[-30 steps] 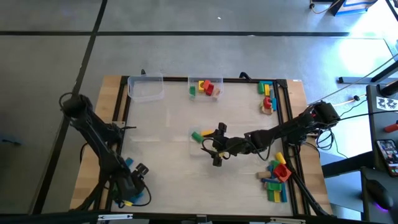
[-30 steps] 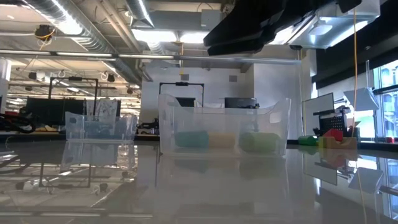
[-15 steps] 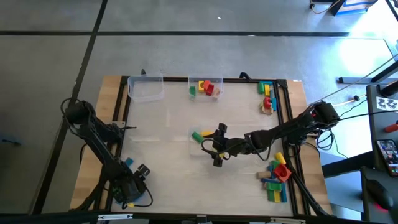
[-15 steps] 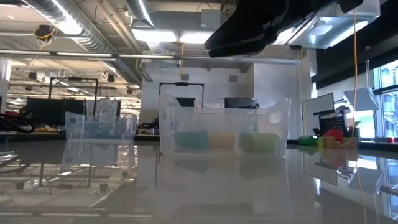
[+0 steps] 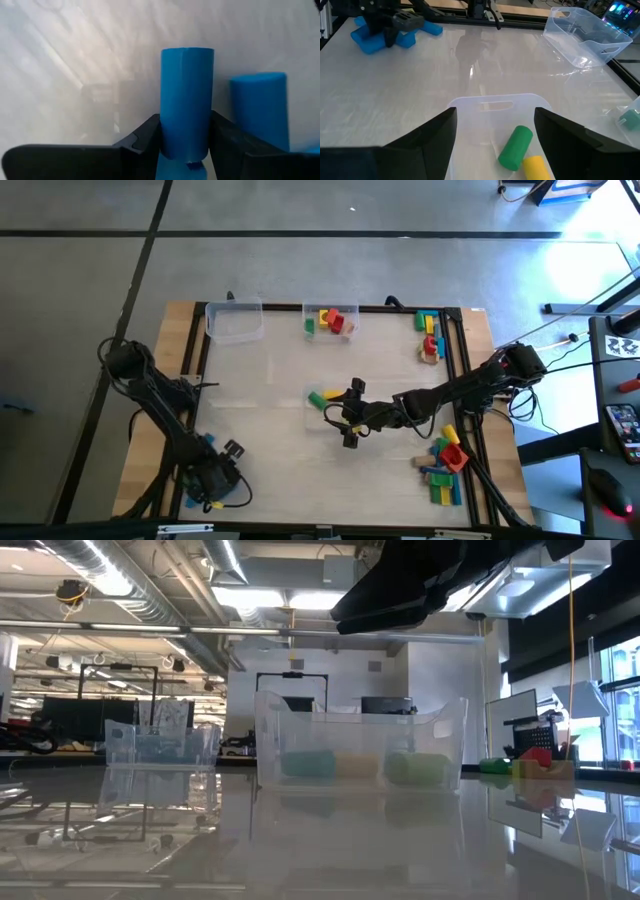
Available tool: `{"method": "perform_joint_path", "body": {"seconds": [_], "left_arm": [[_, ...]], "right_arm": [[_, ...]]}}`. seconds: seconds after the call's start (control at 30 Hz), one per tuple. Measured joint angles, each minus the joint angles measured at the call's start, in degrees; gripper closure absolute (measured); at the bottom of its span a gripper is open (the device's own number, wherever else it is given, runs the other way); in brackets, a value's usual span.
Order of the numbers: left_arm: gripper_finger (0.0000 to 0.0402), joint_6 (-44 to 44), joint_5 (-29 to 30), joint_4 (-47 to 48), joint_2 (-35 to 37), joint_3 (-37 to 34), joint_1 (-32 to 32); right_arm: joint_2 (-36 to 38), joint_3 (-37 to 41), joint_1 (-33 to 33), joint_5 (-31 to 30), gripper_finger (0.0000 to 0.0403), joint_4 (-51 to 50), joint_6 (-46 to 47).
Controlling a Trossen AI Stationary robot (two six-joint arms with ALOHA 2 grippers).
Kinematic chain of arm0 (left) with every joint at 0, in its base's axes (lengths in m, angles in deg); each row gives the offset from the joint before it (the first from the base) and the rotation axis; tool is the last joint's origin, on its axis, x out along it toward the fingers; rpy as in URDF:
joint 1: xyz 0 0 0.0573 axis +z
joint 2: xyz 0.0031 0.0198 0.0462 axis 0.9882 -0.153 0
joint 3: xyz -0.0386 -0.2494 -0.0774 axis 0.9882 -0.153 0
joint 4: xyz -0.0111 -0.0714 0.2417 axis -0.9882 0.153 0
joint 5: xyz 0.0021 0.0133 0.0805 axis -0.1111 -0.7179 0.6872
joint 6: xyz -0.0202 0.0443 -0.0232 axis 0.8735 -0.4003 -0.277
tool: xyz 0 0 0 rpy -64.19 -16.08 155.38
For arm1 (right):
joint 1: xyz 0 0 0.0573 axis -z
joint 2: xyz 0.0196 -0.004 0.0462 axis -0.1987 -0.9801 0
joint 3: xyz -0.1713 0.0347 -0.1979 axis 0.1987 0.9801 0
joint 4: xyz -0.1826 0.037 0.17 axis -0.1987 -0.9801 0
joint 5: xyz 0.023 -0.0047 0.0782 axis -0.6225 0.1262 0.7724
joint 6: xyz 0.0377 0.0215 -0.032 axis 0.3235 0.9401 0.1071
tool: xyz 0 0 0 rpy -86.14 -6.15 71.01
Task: Sort blocks by size
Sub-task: Put the blue cylindrical block into the bottom transparent bin
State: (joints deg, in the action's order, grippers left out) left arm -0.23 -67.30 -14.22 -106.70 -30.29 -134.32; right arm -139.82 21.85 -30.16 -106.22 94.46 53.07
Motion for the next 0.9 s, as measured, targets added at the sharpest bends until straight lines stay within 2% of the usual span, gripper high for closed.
{"method": "perform_joint_path", "body": {"seconds": [0.3,0.53,0.9], "left_arm": [[0.0277,-2.17,0.10,0.37,1.49,1.18,4.55],[0.0277,-1.29,1.91,0.63,8.19,1.28,11.28],[0.0277,-8.00,7.54,0.10,18.76,1.32,22.32]], "right_arm": [[0.00,0.00,0.00,0.00,0.0139,0.02,0.02],[0.00,0.00,-0.02,0.02,0.0139,0.03,0.31],[0.00,0.00,-0.02,0.00,0.0139,0.11,0.28]]}}
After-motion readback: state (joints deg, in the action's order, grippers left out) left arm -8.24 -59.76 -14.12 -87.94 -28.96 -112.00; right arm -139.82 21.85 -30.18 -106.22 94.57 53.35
